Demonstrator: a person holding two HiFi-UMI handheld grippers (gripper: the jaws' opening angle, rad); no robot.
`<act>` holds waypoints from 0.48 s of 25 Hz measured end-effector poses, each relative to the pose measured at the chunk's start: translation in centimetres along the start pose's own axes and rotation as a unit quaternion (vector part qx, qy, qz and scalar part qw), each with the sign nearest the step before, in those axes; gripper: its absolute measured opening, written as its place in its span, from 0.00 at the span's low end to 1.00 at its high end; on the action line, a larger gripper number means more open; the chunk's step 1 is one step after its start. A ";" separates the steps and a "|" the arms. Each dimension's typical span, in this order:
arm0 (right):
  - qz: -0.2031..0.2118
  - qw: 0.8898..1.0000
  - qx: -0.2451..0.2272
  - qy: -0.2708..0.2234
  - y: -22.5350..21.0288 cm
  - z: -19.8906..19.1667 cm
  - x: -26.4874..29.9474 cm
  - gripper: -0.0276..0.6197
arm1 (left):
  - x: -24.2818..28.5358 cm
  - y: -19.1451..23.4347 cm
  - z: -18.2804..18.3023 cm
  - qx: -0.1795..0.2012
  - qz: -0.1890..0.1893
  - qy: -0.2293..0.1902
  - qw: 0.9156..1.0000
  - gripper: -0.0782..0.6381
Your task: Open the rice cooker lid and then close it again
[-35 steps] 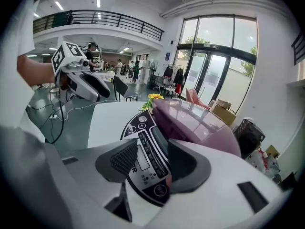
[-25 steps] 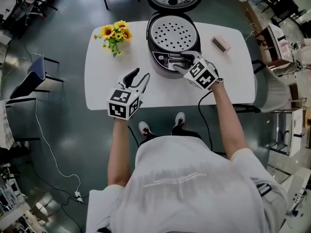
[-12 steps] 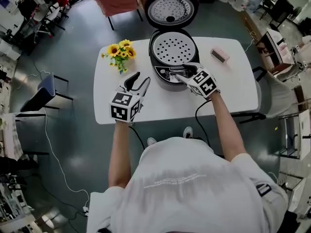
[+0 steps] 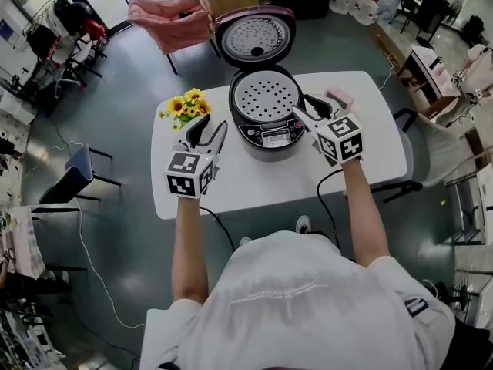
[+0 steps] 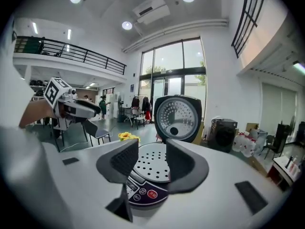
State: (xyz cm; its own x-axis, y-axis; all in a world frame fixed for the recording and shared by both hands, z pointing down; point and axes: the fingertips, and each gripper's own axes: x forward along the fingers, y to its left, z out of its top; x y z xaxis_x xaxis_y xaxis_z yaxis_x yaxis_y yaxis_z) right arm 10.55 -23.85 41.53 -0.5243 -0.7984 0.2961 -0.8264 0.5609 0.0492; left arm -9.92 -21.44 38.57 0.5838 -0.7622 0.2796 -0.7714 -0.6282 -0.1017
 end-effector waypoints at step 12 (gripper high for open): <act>-0.081 0.995 -0.018 -0.052 -3.6 3.5 -8.5 0.33 | -0.9 -0.6 3.6 0.004 0.004 -0.042 0.999 0.37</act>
State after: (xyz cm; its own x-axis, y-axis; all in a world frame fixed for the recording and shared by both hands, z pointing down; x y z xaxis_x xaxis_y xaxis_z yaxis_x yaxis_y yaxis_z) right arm 17.27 -19.80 35.49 -0.4038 -0.8967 0.1812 -0.8954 0.4280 0.1227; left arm -9.05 -20.90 34.95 0.5964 -0.7778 0.1983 -0.7745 -0.6225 -0.1123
